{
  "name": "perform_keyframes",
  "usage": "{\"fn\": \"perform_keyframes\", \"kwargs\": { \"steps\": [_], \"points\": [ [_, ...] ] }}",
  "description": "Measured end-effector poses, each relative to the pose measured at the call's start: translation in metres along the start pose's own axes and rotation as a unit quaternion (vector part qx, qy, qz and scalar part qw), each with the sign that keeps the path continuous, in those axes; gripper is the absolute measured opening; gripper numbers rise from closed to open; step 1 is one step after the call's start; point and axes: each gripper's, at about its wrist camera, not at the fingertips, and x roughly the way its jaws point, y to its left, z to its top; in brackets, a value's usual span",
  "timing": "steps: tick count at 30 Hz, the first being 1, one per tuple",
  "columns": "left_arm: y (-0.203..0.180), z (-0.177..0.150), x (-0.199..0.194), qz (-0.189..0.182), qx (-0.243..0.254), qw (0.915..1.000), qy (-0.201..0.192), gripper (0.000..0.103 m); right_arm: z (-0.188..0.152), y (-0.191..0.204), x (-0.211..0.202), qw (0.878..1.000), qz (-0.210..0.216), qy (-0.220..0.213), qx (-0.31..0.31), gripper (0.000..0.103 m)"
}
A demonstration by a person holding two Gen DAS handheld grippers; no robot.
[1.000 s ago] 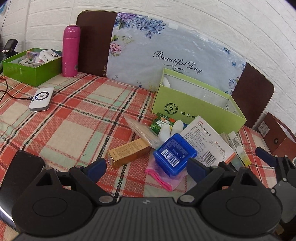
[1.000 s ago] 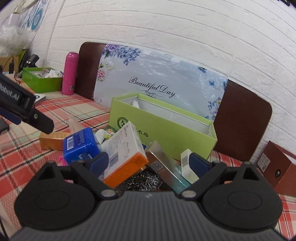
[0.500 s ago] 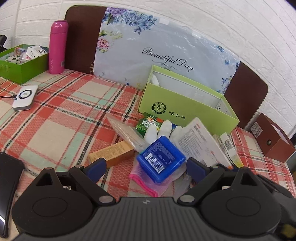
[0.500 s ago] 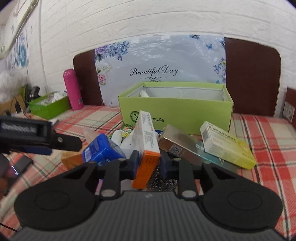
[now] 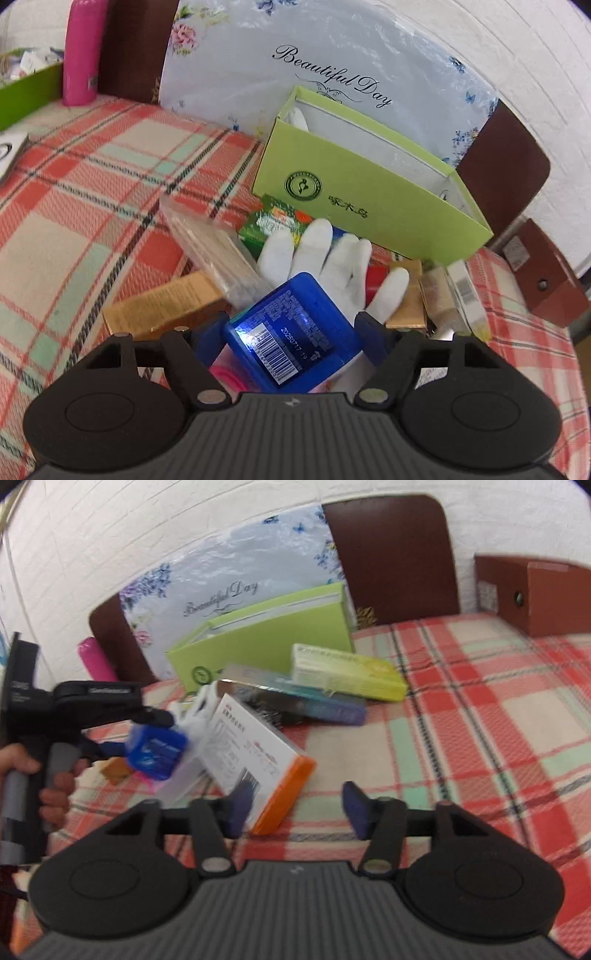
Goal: Organize objects
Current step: 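Grasp the blue box with the left tool while the right grasps a white medicine box, then lift the blue box and white medicine box toward the lime-green box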
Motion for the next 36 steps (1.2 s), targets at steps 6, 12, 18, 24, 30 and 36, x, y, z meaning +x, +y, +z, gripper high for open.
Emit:
{"fn": "perform_keyframes", "kwargs": {
  "steps": [6, 12, 18, 24, 30, 36],
  "points": [
    [0.017, -0.031, -0.034, -0.034, 0.029, 0.9985, 0.032, 0.074, 0.004, 0.032, 0.011, 0.991, 0.005, -0.029, -0.133, 0.099],
    [0.033, -0.054, -0.054, -0.015, 0.051, 0.9972, 0.053, 0.072, -0.002, 0.061, 0.041, 0.968, 0.021, -0.011, -0.251, 0.092],
    [0.030, -0.056, -0.050, -0.001, 0.061, 0.9967, 0.054, 0.078, -0.010, 0.055, 0.035, 0.975, 0.051, 0.049, -0.212, 0.091],
    [0.022, -0.054, -0.040, 0.006, 0.083, 0.9954, 0.047, 0.078, -0.008, 0.059, 0.035, 0.974, 0.039, 0.037, -0.218, 0.094],
    [0.016, -0.056, -0.046, -0.003, 0.102, 0.9942, 0.035, 0.078, -0.004, 0.065, 0.052, 0.971, 0.042, 0.069, -0.223, 0.070],
    [0.013, -0.057, -0.041, 0.004, 0.107, 0.9934, 0.042, 0.078, -0.011, 0.065, 0.037, 0.968, 0.076, 0.101, -0.215, 0.069]
  ]
}}
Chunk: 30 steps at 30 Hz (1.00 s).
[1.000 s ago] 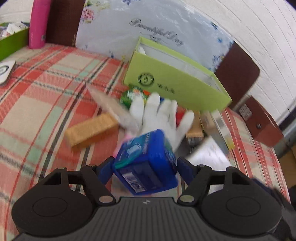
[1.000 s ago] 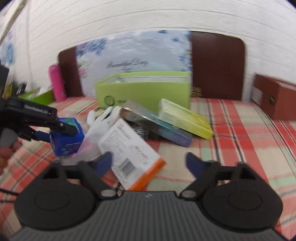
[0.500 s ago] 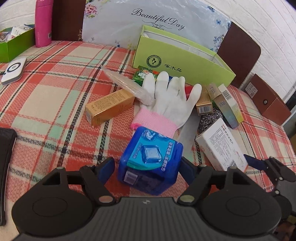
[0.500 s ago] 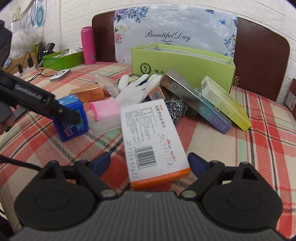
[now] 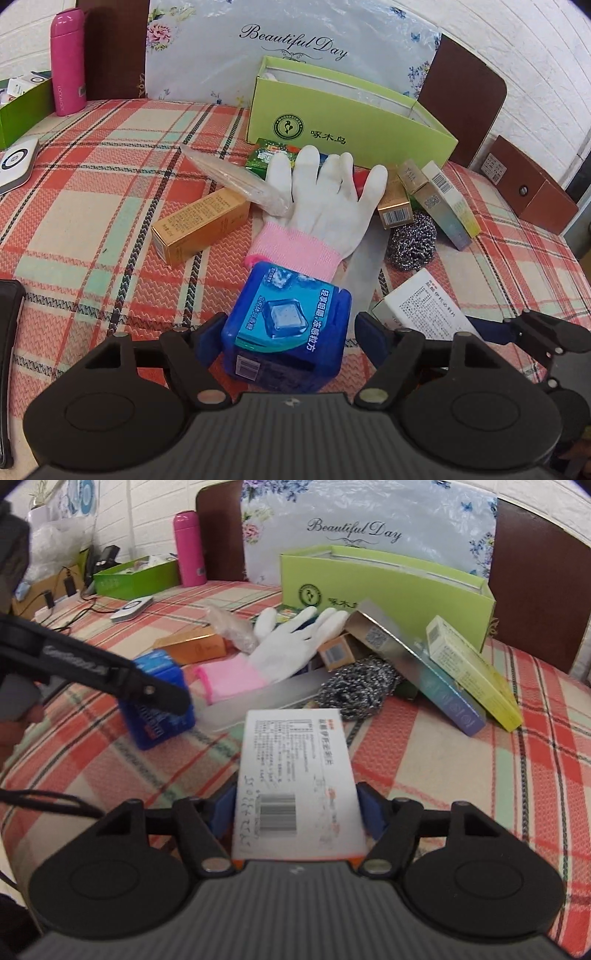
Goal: Organize objects
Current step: 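Lift the blue box and white medicine box toward the lime-green box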
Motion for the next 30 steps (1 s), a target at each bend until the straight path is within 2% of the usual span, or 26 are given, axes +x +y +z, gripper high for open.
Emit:
{"fn": "perform_keyframes", "kwargs": {
  "steps": [1, 2, 6, 10, 12, 13, 17, 20, 25, 30],
  "points": [
    [-0.001, 0.000, 0.000, 0.000, 0.003, 1.0000, 0.000, 0.078, 0.000, 0.002, -0.001, 1.000, -0.003, -0.002, -0.003, 0.076],
    [-0.002, -0.001, 0.000, 0.000, 0.005, 1.0000, 0.001, 0.078, 0.000, 0.003, -0.002, 1.000, -0.009, -0.005, -0.006, 0.078],
    [-0.002, -0.003, 0.000, 0.004, 0.008, 1.0000, 0.001, 0.078, 0.004, 0.002, 0.003, 1.000, -0.021, -0.004, 0.001, 0.078],
    [0.002, -0.004, 0.001, 0.007, 0.004, 1.0000, 0.006, 0.075, 0.000, 0.001, 0.005, 1.000, -0.018, 0.003, 0.013, 0.076],
    [0.001, -0.004, 0.001, 0.002, 0.007, 1.0000, 0.007, 0.070, -0.002, 0.001, 0.005, 1.000, -0.018, 0.000, 0.021, 0.072],
    [-0.001, -0.004, 0.001, 0.002, 0.010, 0.9999, 0.007, 0.067, -0.002, 0.001, 0.004, 1.000, -0.016, -0.001, 0.023, 0.067],
    [-0.002, -0.004, -0.002, -0.004, 0.010, 0.9999, 0.006, 0.065, 0.000, 0.004, 0.003, 1.000, -0.016, -0.002, 0.019, 0.066],
    [-0.003, 0.001, -0.011, -0.025, 0.012, 0.9996, 0.002, 0.063, 0.003, 0.001, -0.003, 1.000, -0.002, -0.007, 0.029, 0.066],
    [-0.015, 0.025, -0.034, -0.050, 0.040, 0.9973, -0.035, 0.060, 0.023, -0.010, -0.030, 0.997, 0.024, -0.046, 0.048, 0.066],
    [-0.029, 0.053, -0.050, -0.067, 0.066, 0.9919, -0.086, 0.060, 0.052, -0.028, -0.050, 0.994, 0.021, -0.094, 0.056, 0.066]
  ]
}}
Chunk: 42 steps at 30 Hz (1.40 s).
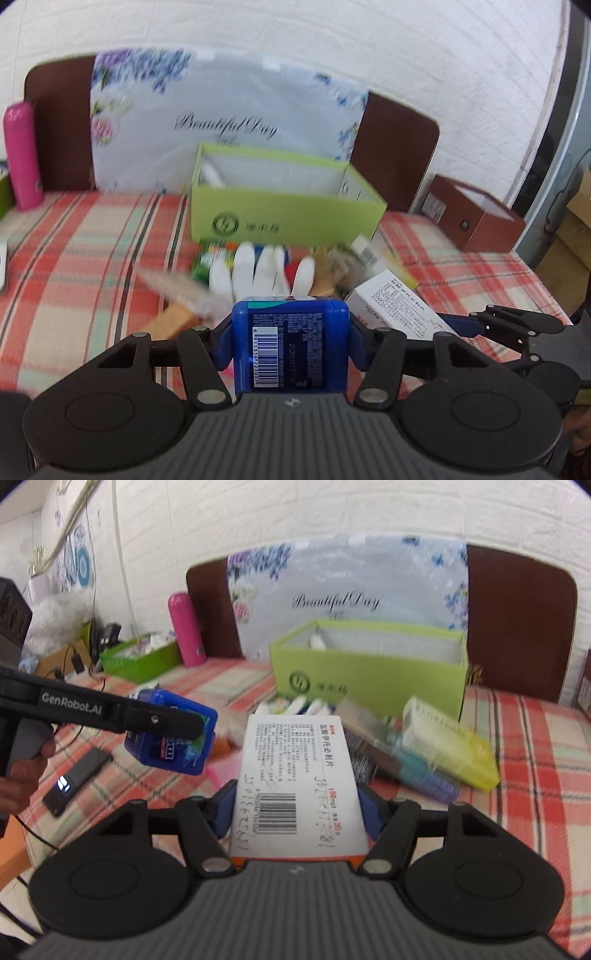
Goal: Organize objects
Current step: 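Lift the blue box and white medicine box toward the lime-green box, then drop both boxes into the lime-green box and open both tools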
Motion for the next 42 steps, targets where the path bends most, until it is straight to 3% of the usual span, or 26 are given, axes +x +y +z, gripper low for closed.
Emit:
{"fn": "perform_keyframes", "kwargs": {
  "steps": [6, 12, 19, 27, 34, 36, 38, 42],
  "points": [
    [-0.004, 0.032, 0.003, -0.004, 0.011, 0.9993, -0.034, 0.060, 0.035, -0.015, -0.004, 0.999, -0.022, -0.044, -0.010, 0.066],
    [-0.004, 0.071, 0.026, 0.006, 0.011, 0.9982, -0.059, 0.060, 0.061, -0.041, 0.018, 0.997, -0.052, -0.063, 0.005, 0.066],
    [0.005, 0.115, 0.073, 0.032, -0.003, 0.9969, -0.072, 0.060, 0.093, -0.081, 0.064, 0.991, -0.118, -0.056, 0.033, 0.066],
    [0.022, 0.147, 0.137, 0.050, -0.018, 0.9955, -0.078, 0.060, 0.131, -0.111, 0.142, 0.979, -0.199, -0.035, -0.009, 0.066],
    [0.041, 0.150, 0.182, 0.053, -0.030, 0.9964, -0.059, 0.062, 0.129, -0.119, 0.202, 0.978, -0.204, 0.001, -0.038, 0.066],
    [0.041, 0.146, 0.184, 0.080, -0.020, 0.9943, -0.068, 0.093, 0.125, -0.118, 0.211, 0.979, -0.195, 0.004, -0.054, 0.077],
    [0.040, 0.141, 0.181, 0.096, -0.010, 0.9916, -0.086, 0.094, 0.121, -0.117, 0.211, 0.979, -0.197, -0.010, -0.060, 0.101],
    [0.046, 0.135, 0.177, 0.085, -0.020, 0.9933, -0.076, 0.094, 0.114, -0.114, 0.204, 0.975, -0.206, -0.024, -0.076, 0.103]
  ]
}}
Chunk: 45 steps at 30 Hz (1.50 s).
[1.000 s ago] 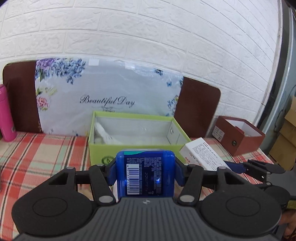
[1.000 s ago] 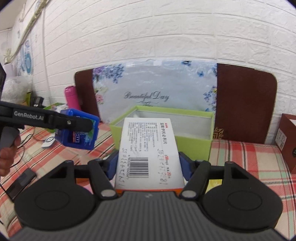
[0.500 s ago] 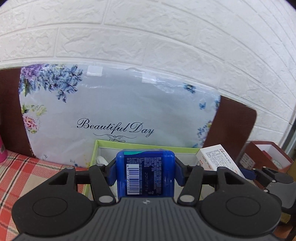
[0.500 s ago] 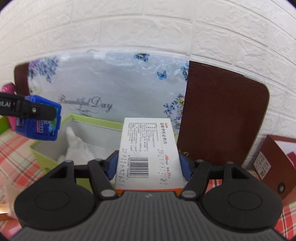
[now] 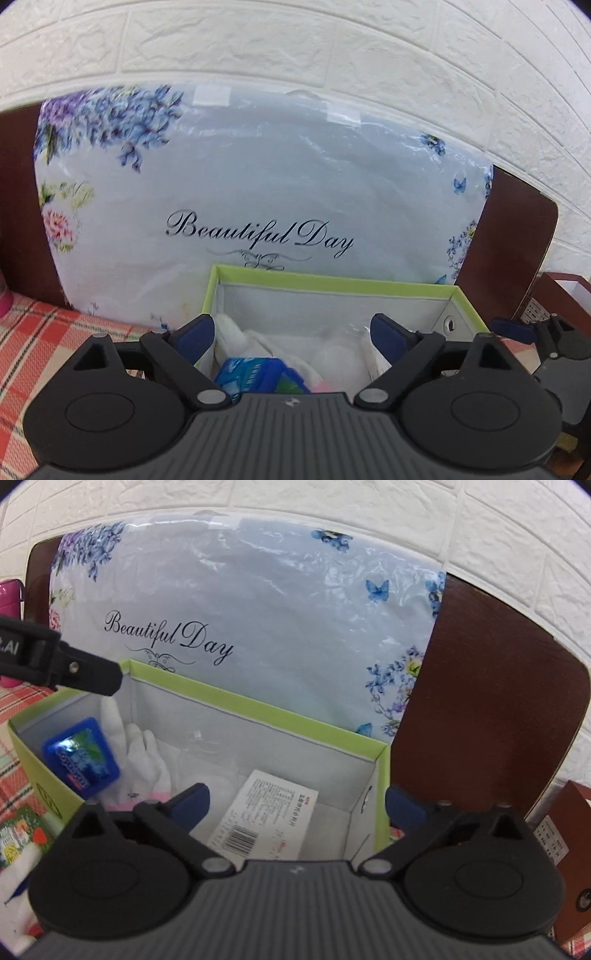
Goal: Organize objects
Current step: 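Drop both boxes into the lime-green box and open both tools, then reach the left tool to the gold box and grasp it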
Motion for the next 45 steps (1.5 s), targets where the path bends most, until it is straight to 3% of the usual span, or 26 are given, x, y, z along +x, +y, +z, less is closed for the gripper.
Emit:
{"fn": "perform_keyframes", "kwargs": {
  "steps": [12, 19, 23, 34, 45],
  "points": [
    [-0.015, 0.000, -0.060, 0.011, -0.010, 0.9999, 0.005, 0.094, 0.006, -0.024, -0.076, 0.997, 0.002, -0.047, 0.063, 0.103],
    [-0.036, -0.016, -0.111, 0.020, 0.008, 0.9997, 0.008, 0.094, -0.010, -0.028, -0.137, 0.992, 0.021, -0.071, 0.101, 0.103],
    [-0.047, -0.032, -0.132, 0.031, 0.027, 0.9991, 0.012, 0.094, -0.026, -0.024, -0.164, 0.992, 0.011, -0.077, 0.100, 0.103],
    [-0.048, -0.085, -0.153, 0.037, 0.007, 0.9978, 0.055, 0.094, -0.079, -0.013, -0.198, 0.993, -0.010, -0.051, 0.110, 0.103],
    [-0.006, -0.141, -0.163, 0.058, -0.049, 0.9908, 0.112, 0.094, -0.127, 0.011, -0.196, 0.992, 0.028, 0.016, 0.125, 0.103]
  ]
}}
